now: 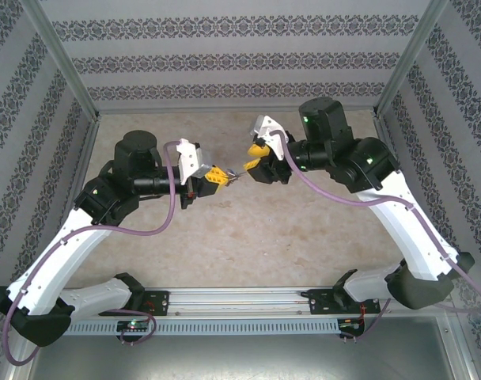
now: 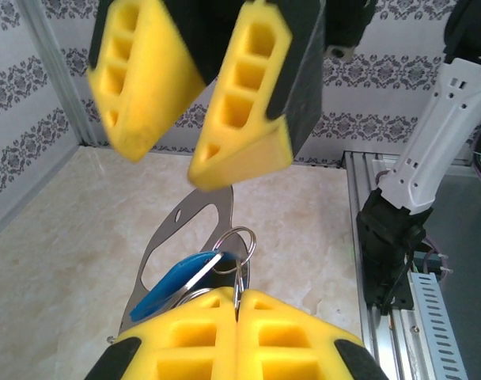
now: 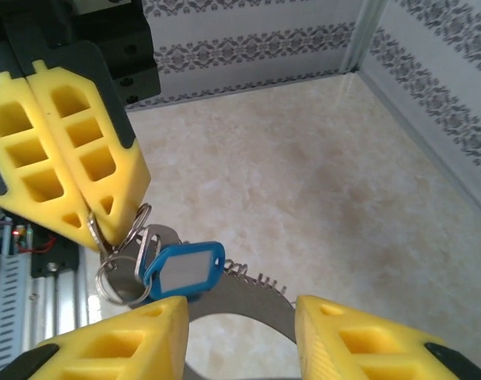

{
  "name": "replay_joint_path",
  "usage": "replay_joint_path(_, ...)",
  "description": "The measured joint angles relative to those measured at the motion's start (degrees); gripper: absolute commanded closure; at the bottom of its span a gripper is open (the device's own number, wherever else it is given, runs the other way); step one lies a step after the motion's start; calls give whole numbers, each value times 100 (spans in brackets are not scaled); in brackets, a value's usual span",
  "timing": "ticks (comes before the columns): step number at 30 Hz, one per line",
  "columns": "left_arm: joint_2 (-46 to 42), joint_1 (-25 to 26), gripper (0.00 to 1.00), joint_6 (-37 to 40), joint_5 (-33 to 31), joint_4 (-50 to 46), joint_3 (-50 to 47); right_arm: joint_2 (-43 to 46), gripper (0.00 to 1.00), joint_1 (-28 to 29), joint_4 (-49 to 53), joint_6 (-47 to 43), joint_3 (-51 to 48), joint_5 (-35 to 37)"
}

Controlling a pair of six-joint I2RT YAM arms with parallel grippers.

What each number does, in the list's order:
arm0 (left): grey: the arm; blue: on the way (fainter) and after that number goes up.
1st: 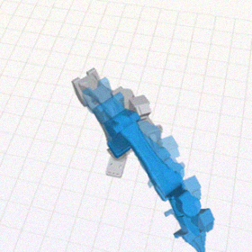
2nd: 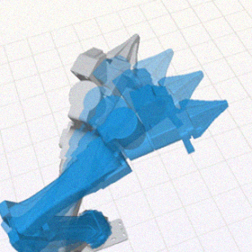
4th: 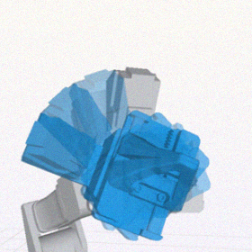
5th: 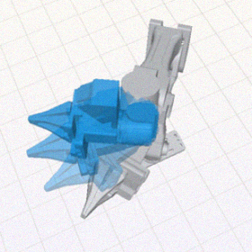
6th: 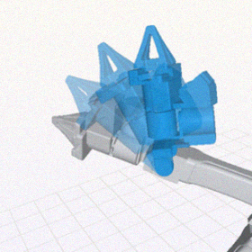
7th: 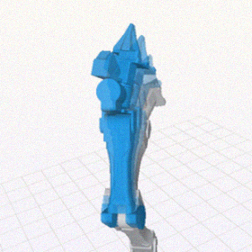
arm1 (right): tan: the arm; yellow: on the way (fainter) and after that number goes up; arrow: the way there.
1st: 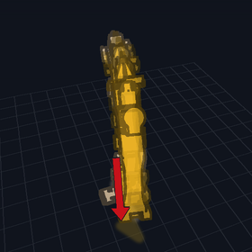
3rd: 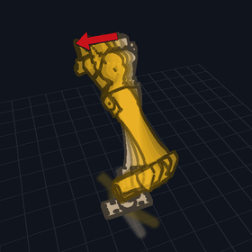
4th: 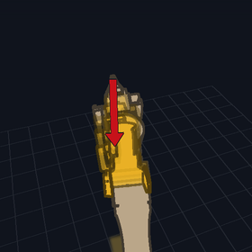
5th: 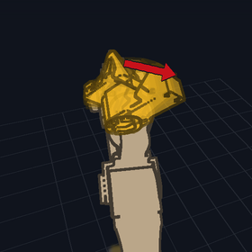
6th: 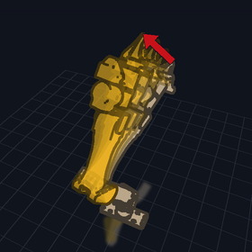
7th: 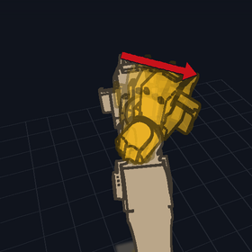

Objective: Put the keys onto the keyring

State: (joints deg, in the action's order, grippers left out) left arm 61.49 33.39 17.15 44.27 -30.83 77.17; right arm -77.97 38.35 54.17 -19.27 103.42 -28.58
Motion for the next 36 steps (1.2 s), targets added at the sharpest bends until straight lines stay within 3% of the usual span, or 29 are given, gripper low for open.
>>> replay_joint_path(4,9,0,100,118,103,-227,120,-232,57,-90,39,120,55,-509)
replay_joint_path(12,59,0,100,337,116,-439,162,-448,52,-656,-404,946,-48,-2358)
replay_joint_path(17,61,0,100,413,87,-439,160,-752,60,-726,-380,1311,96,-3099)
replay_joint_path(24,66,0,100,546,-46,-439,90,-1314,60,-750,0,1537,273,-3414)
replay_joint_path(36,85,0,100,649,-278,-433,-83,-1335,64,-745,227,1792,168,-3751)
